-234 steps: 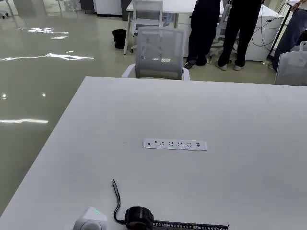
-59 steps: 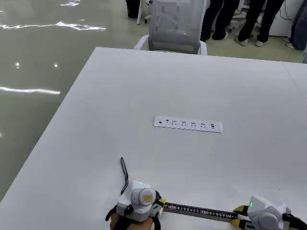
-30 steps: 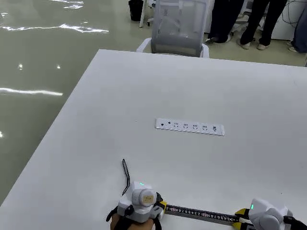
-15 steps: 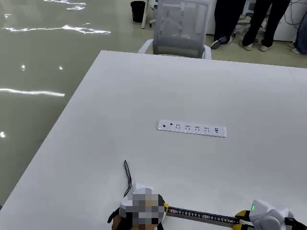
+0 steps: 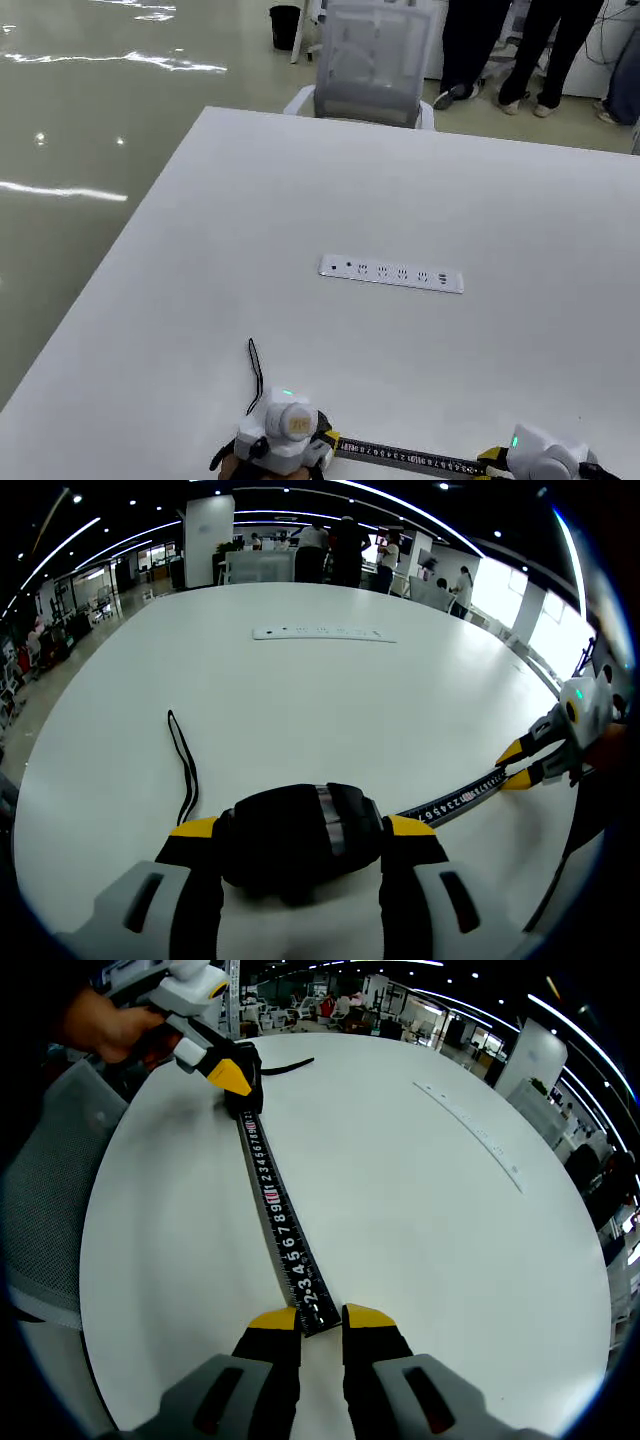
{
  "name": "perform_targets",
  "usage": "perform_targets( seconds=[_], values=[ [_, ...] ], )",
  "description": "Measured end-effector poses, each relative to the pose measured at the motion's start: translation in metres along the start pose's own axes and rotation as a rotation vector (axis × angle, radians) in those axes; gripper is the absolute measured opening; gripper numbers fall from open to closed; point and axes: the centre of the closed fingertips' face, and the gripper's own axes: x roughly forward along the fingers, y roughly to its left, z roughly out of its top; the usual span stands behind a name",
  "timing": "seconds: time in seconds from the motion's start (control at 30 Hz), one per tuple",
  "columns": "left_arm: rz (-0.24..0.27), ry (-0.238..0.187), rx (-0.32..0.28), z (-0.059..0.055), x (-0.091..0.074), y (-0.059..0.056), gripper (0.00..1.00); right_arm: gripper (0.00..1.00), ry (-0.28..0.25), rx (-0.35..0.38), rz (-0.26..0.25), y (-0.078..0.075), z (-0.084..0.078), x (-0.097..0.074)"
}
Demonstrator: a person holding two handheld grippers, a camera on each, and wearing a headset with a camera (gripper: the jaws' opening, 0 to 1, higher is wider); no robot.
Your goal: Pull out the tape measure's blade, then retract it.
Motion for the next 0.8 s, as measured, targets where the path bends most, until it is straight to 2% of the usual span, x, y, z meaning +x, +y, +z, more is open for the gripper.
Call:
perform_targets(
  seconds=[0.8],
  values=[
    [-0.013,0.006,-0.003,0.0004,0.0012,0.0008,0.6,0.14,0.005,-0.002,0.009,0.002,0.0074,0.0047]
  ],
)
